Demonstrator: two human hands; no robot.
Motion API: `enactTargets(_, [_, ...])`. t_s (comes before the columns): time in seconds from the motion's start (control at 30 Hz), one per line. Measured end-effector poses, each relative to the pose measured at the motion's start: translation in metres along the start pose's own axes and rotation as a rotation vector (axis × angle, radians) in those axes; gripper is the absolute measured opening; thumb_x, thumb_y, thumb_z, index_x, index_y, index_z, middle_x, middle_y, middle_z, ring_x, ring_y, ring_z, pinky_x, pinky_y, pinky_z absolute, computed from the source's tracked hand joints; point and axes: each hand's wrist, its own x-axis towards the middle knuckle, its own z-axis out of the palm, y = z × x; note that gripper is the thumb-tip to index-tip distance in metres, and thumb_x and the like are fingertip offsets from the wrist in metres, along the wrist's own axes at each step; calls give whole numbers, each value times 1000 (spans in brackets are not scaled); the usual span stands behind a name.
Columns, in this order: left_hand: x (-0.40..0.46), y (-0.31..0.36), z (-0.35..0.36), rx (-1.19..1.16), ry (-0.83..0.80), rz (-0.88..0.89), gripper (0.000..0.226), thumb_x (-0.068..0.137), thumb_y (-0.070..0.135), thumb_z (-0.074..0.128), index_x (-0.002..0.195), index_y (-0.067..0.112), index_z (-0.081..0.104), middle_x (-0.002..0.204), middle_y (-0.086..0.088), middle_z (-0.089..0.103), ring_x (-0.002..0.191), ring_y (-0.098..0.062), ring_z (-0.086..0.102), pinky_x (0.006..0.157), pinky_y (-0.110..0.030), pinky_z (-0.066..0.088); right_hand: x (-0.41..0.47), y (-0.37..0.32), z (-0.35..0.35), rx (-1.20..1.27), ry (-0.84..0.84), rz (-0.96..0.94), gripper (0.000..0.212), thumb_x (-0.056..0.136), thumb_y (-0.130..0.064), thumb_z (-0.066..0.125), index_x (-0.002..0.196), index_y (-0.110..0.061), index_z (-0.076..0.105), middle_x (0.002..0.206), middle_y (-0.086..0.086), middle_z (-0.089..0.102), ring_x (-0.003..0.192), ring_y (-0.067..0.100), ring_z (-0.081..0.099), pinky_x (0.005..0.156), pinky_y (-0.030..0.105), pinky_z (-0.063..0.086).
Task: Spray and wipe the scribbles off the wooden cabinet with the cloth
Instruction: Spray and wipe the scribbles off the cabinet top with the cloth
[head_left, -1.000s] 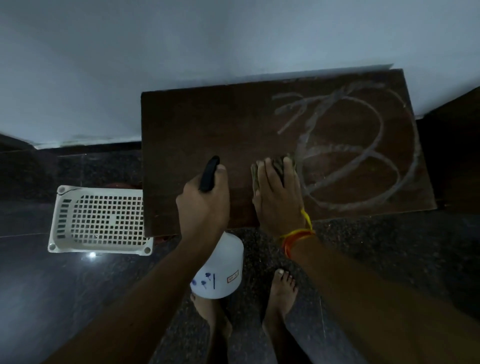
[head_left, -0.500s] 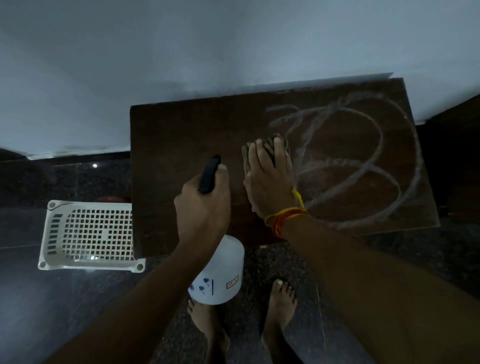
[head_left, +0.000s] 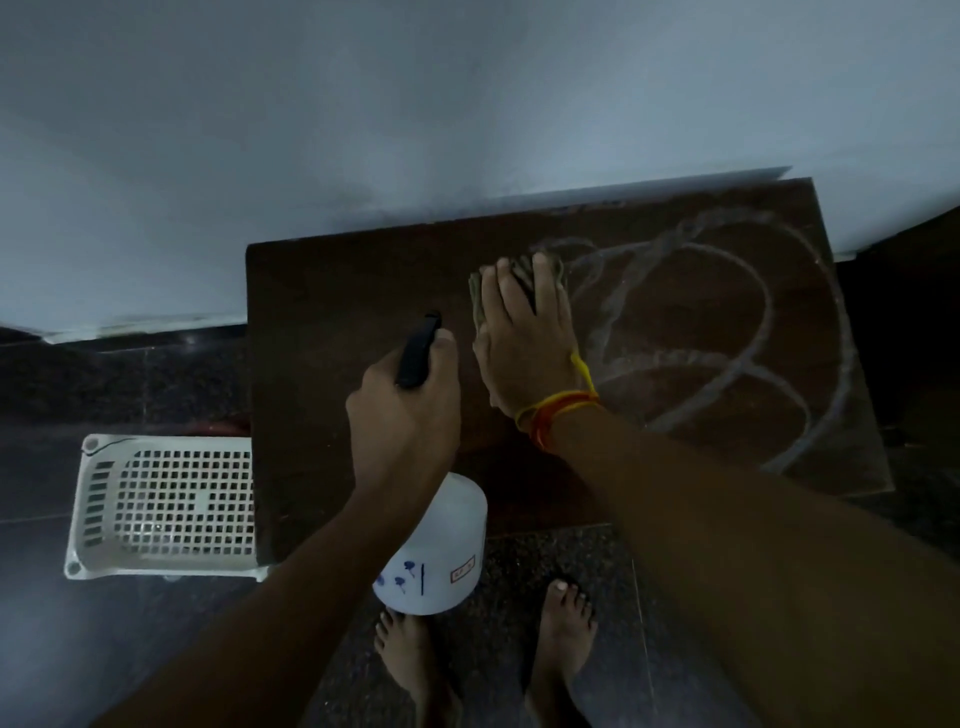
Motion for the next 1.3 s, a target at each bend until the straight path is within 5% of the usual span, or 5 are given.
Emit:
enactTargets(0.5, [24, 8, -10, -21, 61, -31, 29, 100, 40, 48, 72, 32, 49, 72, -8, 63, 64, -27, 63, 68, -48, 59, 32, 5, -1, -45, 52, 1, 60, 90, -29, 39, 144, -3, 38, 146, 15, 44, 140, 46, 27, 113, 56, 27])
enactTargets(1.0, [26, 9, -12, -68, 50, -46, 29, 99, 40, 48, 74, 26, 54, 69, -6, 62, 63, -24, 60, 67, -48, 58, 40, 10, 3, -97, 0, -38, 61, 94, -31, 29, 149, -5, 29, 152, 14, 34, 144, 44, 16, 117, 56, 14])
enactTargets(1.13, [19, 4, -9, -50, 74, -51, 31, 99, 41, 49, 71, 27, 52, 72, -9, 63, 66, -29, 62, 68, -51, 59, 66, 14, -3, 7, 33, 13, 59, 90, -30, 42, 142, -2, 42, 143, 14, 47, 139, 46, 29, 112, 57, 29])
enactTargets(1.3, [4, 1, -10, -52, 106, -45, 32, 99, 41, 49, 72, 24, 56, 72, -11, 65, 59, -26, 61, 61, -44, 57, 16, 9, 0, -71, 23, -36, 59, 95, -30, 34, 149, -5, 30, 151, 15, 36, 143, 45, 17, 116, 56, 20])
